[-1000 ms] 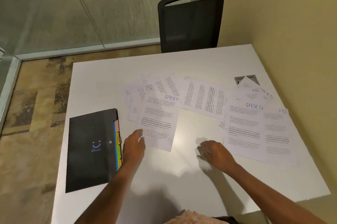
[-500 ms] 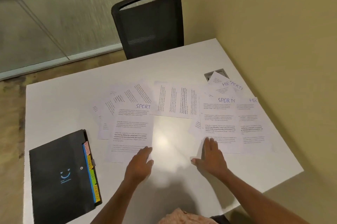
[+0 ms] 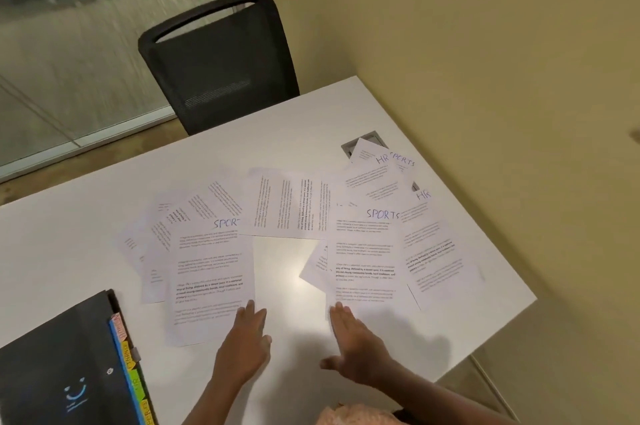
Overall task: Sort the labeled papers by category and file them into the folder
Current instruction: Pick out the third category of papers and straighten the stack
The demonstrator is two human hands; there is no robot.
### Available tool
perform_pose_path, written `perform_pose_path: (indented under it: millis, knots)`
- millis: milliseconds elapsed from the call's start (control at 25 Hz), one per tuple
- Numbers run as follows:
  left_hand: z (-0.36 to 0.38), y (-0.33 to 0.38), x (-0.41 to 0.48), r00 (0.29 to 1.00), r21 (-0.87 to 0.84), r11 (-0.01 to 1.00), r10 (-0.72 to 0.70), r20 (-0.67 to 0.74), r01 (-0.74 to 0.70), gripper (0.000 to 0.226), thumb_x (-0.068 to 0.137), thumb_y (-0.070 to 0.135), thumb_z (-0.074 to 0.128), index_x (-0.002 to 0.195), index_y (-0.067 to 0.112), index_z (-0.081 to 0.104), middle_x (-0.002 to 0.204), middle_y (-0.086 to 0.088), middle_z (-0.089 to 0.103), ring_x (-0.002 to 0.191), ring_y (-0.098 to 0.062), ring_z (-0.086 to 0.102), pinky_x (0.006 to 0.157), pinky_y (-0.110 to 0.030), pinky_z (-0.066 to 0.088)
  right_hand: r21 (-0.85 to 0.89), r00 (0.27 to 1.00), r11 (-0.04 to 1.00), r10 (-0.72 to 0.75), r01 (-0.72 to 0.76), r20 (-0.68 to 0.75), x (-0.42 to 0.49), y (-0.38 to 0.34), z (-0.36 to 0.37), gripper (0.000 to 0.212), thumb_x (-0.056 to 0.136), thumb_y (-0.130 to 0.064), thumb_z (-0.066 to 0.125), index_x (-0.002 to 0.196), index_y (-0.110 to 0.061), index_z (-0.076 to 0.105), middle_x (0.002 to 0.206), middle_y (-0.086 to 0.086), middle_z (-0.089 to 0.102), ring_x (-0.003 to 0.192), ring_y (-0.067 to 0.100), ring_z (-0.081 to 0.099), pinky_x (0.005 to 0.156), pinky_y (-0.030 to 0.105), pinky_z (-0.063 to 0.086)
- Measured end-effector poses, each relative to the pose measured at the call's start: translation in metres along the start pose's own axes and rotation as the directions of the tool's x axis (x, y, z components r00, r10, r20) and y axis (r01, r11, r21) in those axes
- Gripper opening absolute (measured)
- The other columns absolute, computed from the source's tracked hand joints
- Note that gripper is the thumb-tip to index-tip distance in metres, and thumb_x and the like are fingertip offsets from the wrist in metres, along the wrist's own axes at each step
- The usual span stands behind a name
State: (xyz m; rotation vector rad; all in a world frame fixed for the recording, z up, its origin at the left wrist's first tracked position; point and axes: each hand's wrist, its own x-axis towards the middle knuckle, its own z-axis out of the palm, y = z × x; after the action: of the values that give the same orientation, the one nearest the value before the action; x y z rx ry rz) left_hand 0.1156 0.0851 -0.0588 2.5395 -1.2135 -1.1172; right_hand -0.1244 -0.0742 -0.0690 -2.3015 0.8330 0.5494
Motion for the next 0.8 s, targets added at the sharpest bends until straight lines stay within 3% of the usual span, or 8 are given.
perform_pose_path:
  millis: [80,160,280,400,480,560,680,800]
  knots:
    - [0.006,0.005,0.002,0.999,0.058,0.998,0.035,0.000,-0.035,0.042,0.097,0.032,0.054,0.138,0.023,0.047,0.169,-0.002,0.022,0.158,-0.029,0.022,0.112,-0.047,0.044,0.165,1.000,0.986,0.007,-0.009,0.012,0.000,0.005,-0.013,0.106,0.092,-0.075,0.061,0.172,-0.026,0.014,0.179,-0.010,0.014,0.165,0.012,0.015,0.133,0.032,0.013]
    - [0.012,0.013,0.004,0.998,0.095,0.994,0.058,0.010,-0.059,0.047,0.098,0.034,0.054,0.144,0.027,0.043,0.173,0.001,0.019,0.161,-0.025,0.016,0.114,-0.047,0.043,0.254,0.980,0.967,0.069,-0.019,-0.188,0.001,0.022,-0.030,0.080,0.097,-0.070,0.057,0.165,-0.034,0.037,0.169,-0.019,0.038,0.156,0.004,0.035,0.129,0.031,0.031]
    - [0.016,0.026,0.004,0.995,0.109,0.990,0.088,0.042,-0.092,0.054,0.099,0.037,0.051,0.150,0.030,0.039,0.175,0.004,0.018,0.163,-0.022,0.013,0.119,-0.048,0.041,0.315,0.859,0.930,0.310,-0.187,-0.407,0.006,0.079,-0.058,0.058,0.096,-0.065,0.062,0.146,-0.035,0.055,0.144,-0.019,0.056,0.137,0.005,0.051,0.107,0.022,0.043]
    - [0.015,0.036,0.004,0.991,0.097,0.990,0.092,0.093,-0.101,0.058,0.102,0.037,0.049,0.158,0.031,0.034,0.177,0.007,0.013,0.164,-0.018,0.009,0.123,-0.045,0.034,0.424,0.700,0.777,0.616,-0.466,-0.360,0.006,0.145,-0.095,0.070,0.078,-0.064,0.081,0.125,-0.019,0.056,0.130,0.004,0.057,0.125,0.029,0.054,0.089,0.041,0.050]
    - [0.015,0.041,0.007,0.987,0.092,0.990,0.092,0.130,-0.104,0.059,0.104,0.036,0.050,0.160,0.028,0.033,0.177,0.004,0.013,0.164,-0.019,0.011,0.123,-0.041,0.033,0.471,0.593,0.664,0.741,-0.580,-0.315,0.002,0.185,-0.109,0.090,0.067,-0.053,0.096,0.130,-0.006,0.052,0.135,0.021,0.053,0.131,0.044,0.050,0.096,0.054,0.054]
    - [0.014,0.042,0.012,0.979,0.124,0.986,0.088,0.183,-0.111,0.058,0.104,0.037,0.049,0.158,0.025,0.033,0.178,-0.001,0.012,0.164,-0.026,0.015,0.119,-0.039,0.037,0.545,0.515,0.561,0.819,-0.623,-0.254,-0.002,0.207,-0.120,0.101,0.062,-0.046,0.102,0.134,0.000,0.048,0.136,0.027,0.049,0.135,0.050,0.048,0.102,0.060,0.053]
    - [0.011,0.044,0.022,0.974,0.196,0.974,0.071,0.214,-0.114,0.052,0.100,0.041,0.050,0.147,0.021,0.040,0.174,-0.007,0.024,0.152,-0.032,0.038,0.107,-0.041,0.047,0.565,0.441,0.467,0.876,-0.680,-0.193,0.000,0.220,-0.131,0.105,0.065,-0.047,0.102,0.140,-0.001,0.044,0.140,0.027,0.047,0.137,0.050,0.042,0.102,0.062,0.049]
    - [0.007,0.049,0.024,0.968,0.232,0.966,0.051,0.246,-0.110,0.051,0.103,0.042,0.048,0.147,0.019,0.040,0.172,-0.009,0.026,0.140,-0.035,0.051,0.104,-0.042,0.049,0.558,0.422,0.471,0.878,-0.683,-0.225,0.004,0.221,-0.137,0.106,0.064,-0.040,0.103,0.140,0.003,0.044,0.140,0.029,0.046,0.135,0.050,0.042,0.100,0.062,0.050]
